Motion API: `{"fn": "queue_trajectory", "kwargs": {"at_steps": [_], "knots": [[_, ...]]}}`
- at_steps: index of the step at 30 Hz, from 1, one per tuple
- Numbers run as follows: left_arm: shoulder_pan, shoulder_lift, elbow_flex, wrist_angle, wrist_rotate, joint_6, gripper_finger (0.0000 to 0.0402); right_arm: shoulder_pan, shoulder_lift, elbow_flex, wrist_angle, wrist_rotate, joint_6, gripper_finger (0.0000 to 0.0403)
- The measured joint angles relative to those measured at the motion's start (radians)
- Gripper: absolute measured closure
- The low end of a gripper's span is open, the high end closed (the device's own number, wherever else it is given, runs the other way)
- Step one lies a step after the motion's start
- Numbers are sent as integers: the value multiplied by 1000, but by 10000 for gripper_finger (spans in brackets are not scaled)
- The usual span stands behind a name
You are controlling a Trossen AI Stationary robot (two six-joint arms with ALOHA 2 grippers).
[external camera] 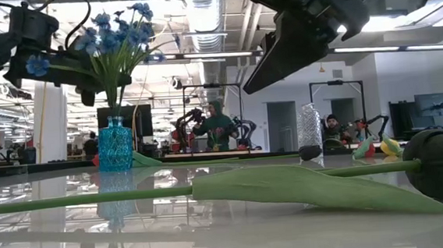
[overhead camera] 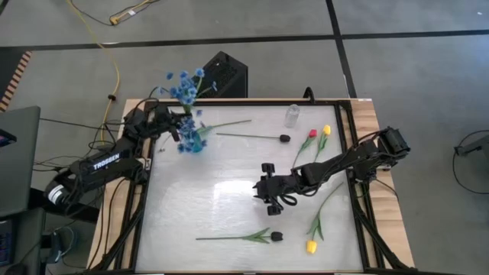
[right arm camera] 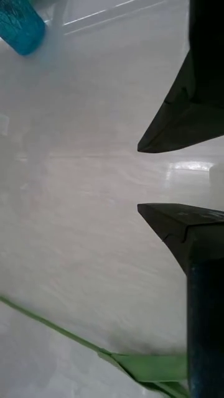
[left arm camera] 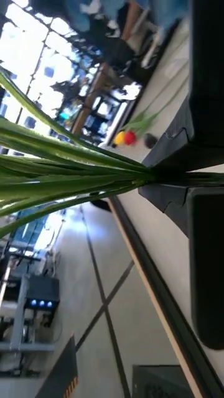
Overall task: Sort flowers into vase by color
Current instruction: Put the blue flowers into the blue vase
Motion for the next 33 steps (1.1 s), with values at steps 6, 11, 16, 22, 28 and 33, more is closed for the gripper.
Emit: {"fn": "queue_trajectory", "kwargs": {"at_steps": [6,11,16,22,28,33], "knots": [[-55,0,0,-34,14,105,397,0,0,0,0,0,0,236],[-76,0,0,-94,14,159,397,0,0,0,0,0,-5,236],[-81,0,0,-157,-11,192,397,0,0,0,0,0,-5,236],[-81,0,0,-165,27,206,397,0,0,0,0,0,-8,236],[-81,0,0,-166,96,226,397,0,0,0,0,0,-8,236],[-82,0,0,-171,96,268,397,0,0,0,-1,0,-7,236]]}}
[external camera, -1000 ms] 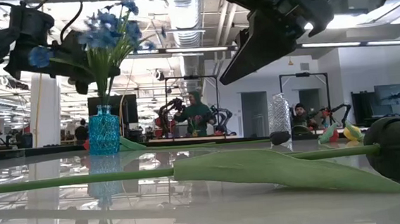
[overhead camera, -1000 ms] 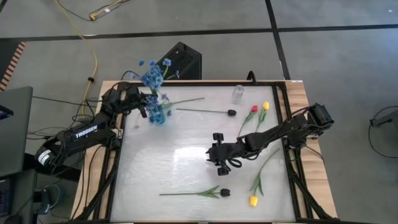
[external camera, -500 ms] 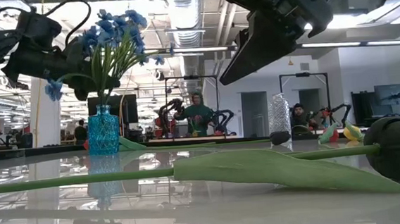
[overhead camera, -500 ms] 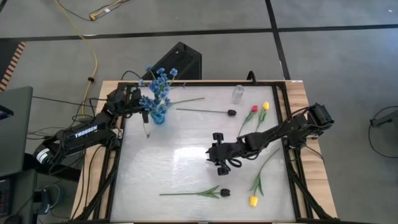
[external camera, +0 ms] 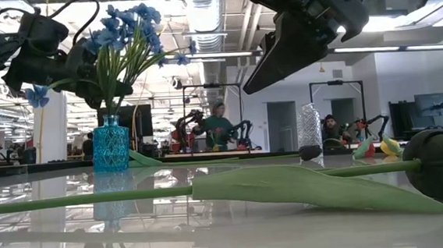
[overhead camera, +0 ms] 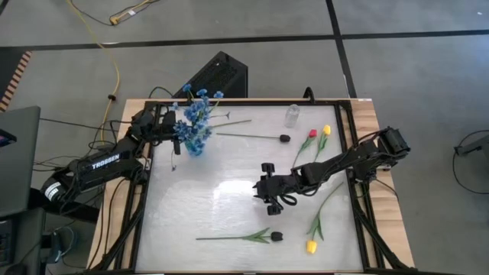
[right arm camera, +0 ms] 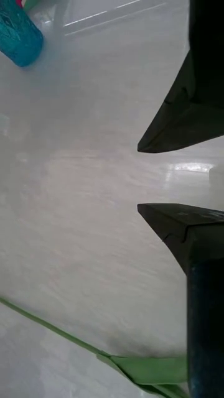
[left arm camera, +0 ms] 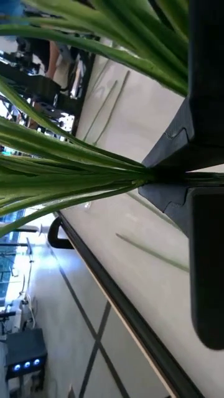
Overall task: Sort flowers into vase by color
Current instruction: Put the blue flowers into the blue vase
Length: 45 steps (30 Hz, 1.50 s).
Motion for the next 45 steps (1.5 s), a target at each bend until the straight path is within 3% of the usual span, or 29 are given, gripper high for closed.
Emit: {"fn": "queue_trajectory", "kwargs": {"at_steps": [8,13,23,36,45], "knots": [[0,0,0,-27,-10,42,397,0,0,0,0,0,0,236],[1,0,0,-30,-107,10,397,0,0,0,-2,0,0,236],[0,0,0,-30,-106,-16,394,0,0,0,-2,0,1,236],[1,-23,2,-36,-157,5,276,0,0,0,-15,-1,4,236],[0,-114,101,-289,-200,3,272,0,0,0,-20,-1,8,236]]}}
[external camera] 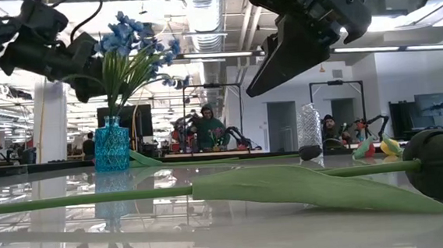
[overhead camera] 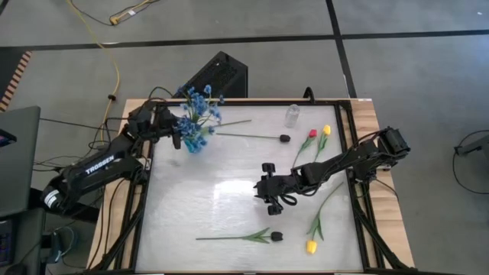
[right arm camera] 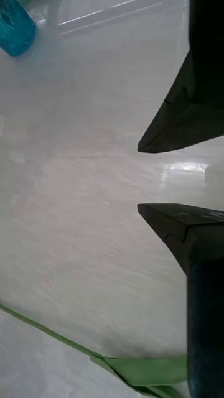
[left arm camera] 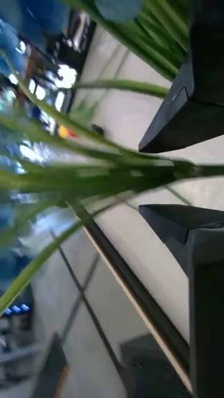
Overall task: Sort flowers into vase by color
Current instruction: Put the blue flowers into the blue vase, then put the bottom black tulip flower into the blue vase
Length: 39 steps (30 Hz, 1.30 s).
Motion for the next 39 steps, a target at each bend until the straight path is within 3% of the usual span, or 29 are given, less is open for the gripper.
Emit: {"fn": "queue_trajectory", "kwargs": {"at_steps": [6,13,19,23,30,37,39], "knots": [[-13,-2,45,-99,-34,-51,276,0,0,0,-1,0,3,236],[-47,-2,203,-448,-52,-51,277,0,0,0,-1,0,3,236],[-71,-2,388,-807,-258,-51,277,0,0,0,-1,0,2,236],[-82,-2,479,-968,-316,-82,277,0,0,0,0,0,2,236],[-112,-2,583,-1186,-302,-122,277,0,0,0,11,0,2,236],[-173,-7,666,-1332,-89,-248,277,0,0,0,18,0,18,236],[-201,-13,672,-1354,-81,-284,277,0,0,0,19,0,18,236]]}}
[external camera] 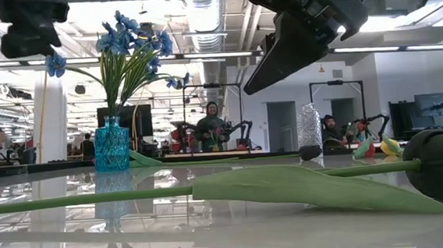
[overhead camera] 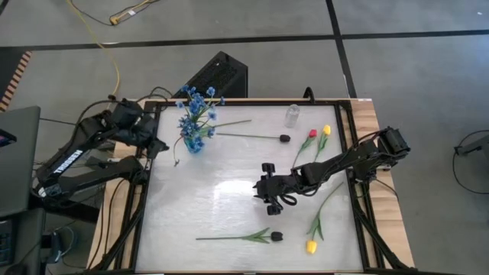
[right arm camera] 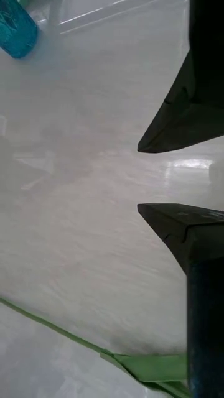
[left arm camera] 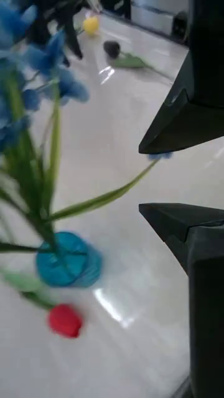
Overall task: Sort flowers into vase by color
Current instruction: Put the bottom black tulip flower into the blue vase
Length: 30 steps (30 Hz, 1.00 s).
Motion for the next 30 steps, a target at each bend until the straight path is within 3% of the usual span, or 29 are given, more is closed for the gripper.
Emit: {"fn": "queue_trajectory", "kwargs": {"at_steps": [7,17,22,30], "knots": [[-117,-4,-1,-124,-27,-105,277,0,0,0,0,0,0,236],[-373,49,-2,-52,-92,-255,277,0,0,0,0,0,0,236],[-538,131,-2,27,-134,-297,277,0,0,0,-9,0,0,236],[-755,262,-2,71,-116,-335,277,0,0,0,-72,0,11,236]]}}
